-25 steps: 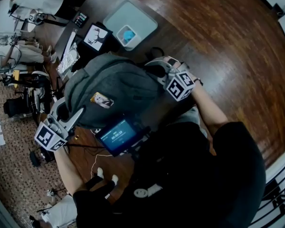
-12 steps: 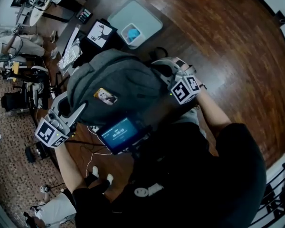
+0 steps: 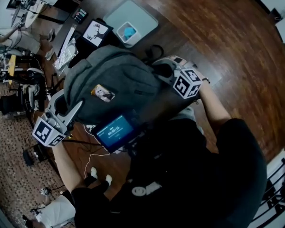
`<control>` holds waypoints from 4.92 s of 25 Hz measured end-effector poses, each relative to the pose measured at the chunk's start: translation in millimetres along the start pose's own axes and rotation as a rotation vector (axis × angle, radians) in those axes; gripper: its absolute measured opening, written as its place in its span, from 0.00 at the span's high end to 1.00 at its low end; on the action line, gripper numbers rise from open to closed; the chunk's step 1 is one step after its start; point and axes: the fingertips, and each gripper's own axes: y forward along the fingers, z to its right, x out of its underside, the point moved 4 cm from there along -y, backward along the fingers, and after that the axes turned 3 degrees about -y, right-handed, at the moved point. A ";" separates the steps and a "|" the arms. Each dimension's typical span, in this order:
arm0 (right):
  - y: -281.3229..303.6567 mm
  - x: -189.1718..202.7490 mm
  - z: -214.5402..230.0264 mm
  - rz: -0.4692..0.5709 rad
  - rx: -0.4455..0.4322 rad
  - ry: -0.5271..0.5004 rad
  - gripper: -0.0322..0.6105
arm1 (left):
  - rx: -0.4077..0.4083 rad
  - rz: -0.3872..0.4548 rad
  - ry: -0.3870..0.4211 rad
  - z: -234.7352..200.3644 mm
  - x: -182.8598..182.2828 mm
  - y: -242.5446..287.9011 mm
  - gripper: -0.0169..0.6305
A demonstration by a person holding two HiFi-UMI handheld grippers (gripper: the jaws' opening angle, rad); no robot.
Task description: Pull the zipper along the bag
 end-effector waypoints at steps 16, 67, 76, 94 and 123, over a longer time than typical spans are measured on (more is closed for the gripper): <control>5.0 -19.8 15.8 0.067 0.173 -0.042 0.70 | -0.002 0.004 -0.043 10.3 -3.2 -6.9 0.68; -30.4 -59.2 35.9 0.228 0.291 -0.056 0.93 | -0.043 0.019 0.007 27.1 -7.8 -4.7 0.65; -26.2 -25.6 33.3 0.037 0.097 -0.067 0.69 | -0.051 0.048 0.014 20.6 -5.8 -2.9 0.64; -5.2 -36.8 27.6 0.204 0.127 -0.062 0.79 | -0.037 0.036 -0.020 26.4 -7.1 -4.9 0.64; 17.8 -41.7 27.6 0.172 0.251 -0.031 0.79 | -0.023 0.023 -0.048 22.1 -4.1 -13.6 0.64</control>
